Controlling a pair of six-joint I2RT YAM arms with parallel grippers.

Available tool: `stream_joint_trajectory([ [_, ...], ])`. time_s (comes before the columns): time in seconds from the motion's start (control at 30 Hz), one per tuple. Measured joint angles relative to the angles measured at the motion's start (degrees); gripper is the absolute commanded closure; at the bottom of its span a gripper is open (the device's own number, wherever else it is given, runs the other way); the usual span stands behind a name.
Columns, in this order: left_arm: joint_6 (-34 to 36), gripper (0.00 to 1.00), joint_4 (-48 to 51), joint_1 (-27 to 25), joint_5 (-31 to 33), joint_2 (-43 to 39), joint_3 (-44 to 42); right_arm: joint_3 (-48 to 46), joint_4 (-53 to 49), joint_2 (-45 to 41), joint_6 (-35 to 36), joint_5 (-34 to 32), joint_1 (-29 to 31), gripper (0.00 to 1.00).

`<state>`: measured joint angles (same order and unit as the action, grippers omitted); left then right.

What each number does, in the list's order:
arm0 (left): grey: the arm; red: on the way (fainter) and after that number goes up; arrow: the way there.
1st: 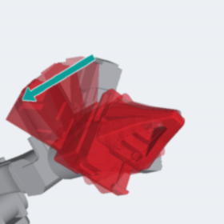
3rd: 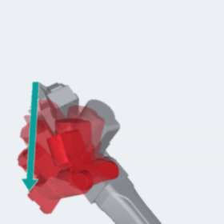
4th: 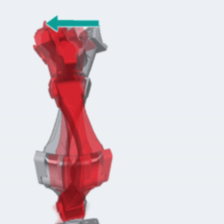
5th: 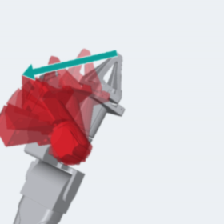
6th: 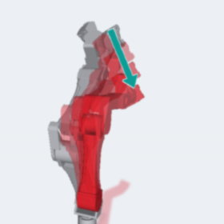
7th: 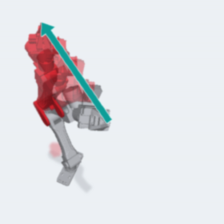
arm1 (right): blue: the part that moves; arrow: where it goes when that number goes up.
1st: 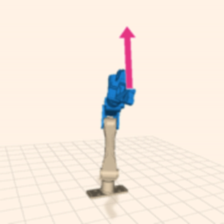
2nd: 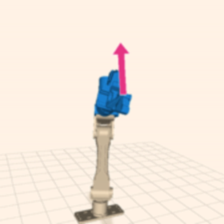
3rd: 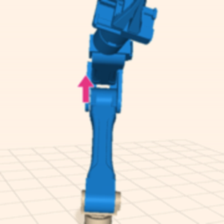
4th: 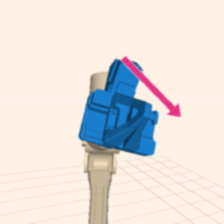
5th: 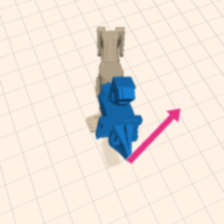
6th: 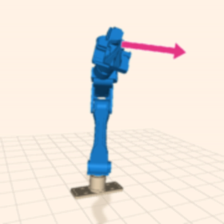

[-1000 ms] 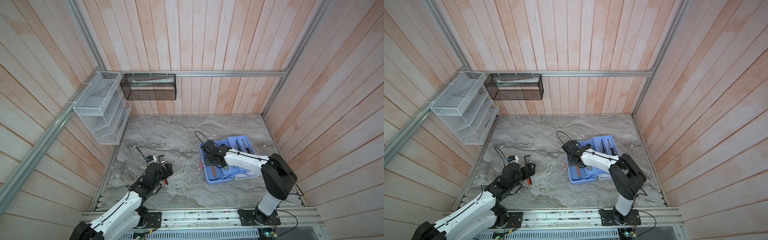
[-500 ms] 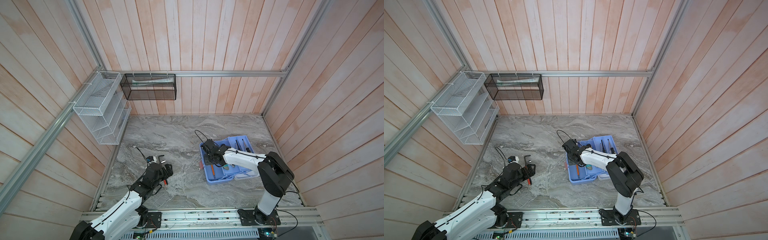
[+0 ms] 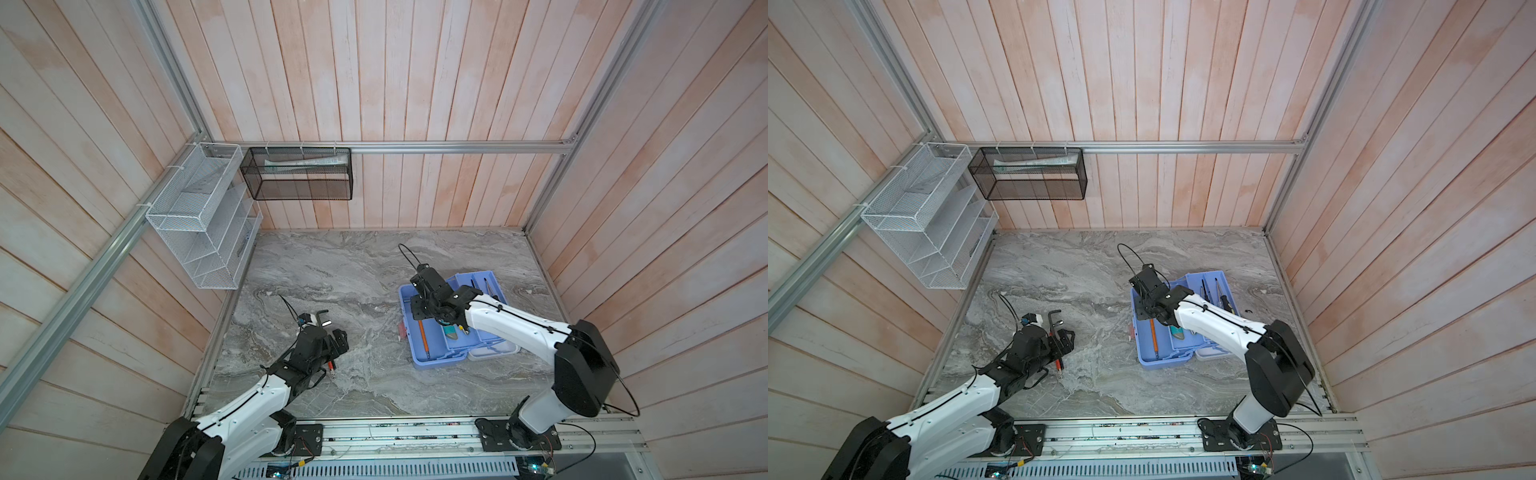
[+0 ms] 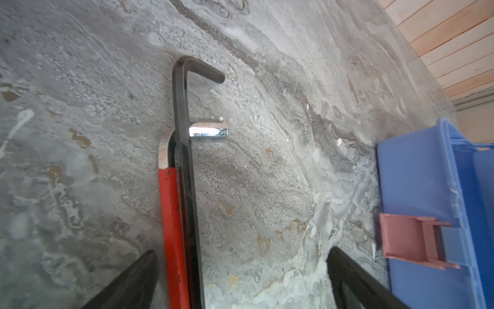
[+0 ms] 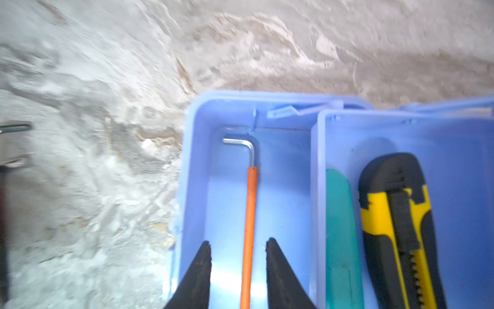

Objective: Pack the tool kit
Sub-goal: 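Move the right gripper back to the red and black hex keys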

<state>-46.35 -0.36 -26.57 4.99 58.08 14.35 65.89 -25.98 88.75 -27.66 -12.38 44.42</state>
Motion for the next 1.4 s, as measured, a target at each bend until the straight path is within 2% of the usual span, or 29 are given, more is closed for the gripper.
stream_joint_trajectory([
  [0.13,0.3,0.0,-3.6,0.0,-0.5,5.0,1.5,-0.1,3.5,-4.8,1.1,4.1,0.0,0.63],
  [0.37,0.7,0.0,-13.7,-0.3,-2.9,13.9,3.7,-0.3,3.8,-5.3,3.0,7.0,0.0,0.63],
  [0.57,0.7,0.0,-16.0,-5.8,-3.6,20.5,8.2,-3.6,5.1,-7.2,4.0,9.4,0.0,0.61],
  [0.7,0.6,0.0,-14.4,-7.4,-4.7,20.7,9.7,-4.0,6.0,-6.8,6.3,12.7,0.0,0.61],
  [0.83,0.7,0.0,-8.3,-6.6,-3.0,13.7,9.7,-2.9,7.4,-3.9,9.2,17.4,0.0,0.61],
  [1.07,0.9,0.0,5.1,0.7,0.9,-3.1,9.7,2.1,11.3,4.9,12.3,23.7,1.4,0.6],
  [1.27,0.1,0.0,16.9,2.8,6.5,-15.1,9.2,9.4,14.0,14.7,13.9,26.1,4.7,0.6],
  [1.4,-1.4,0.0,21.7,3.4,8.1,-19.9,8.1,14.5,14.2,21.7,14.8,26.4,6.8,0.6],
])
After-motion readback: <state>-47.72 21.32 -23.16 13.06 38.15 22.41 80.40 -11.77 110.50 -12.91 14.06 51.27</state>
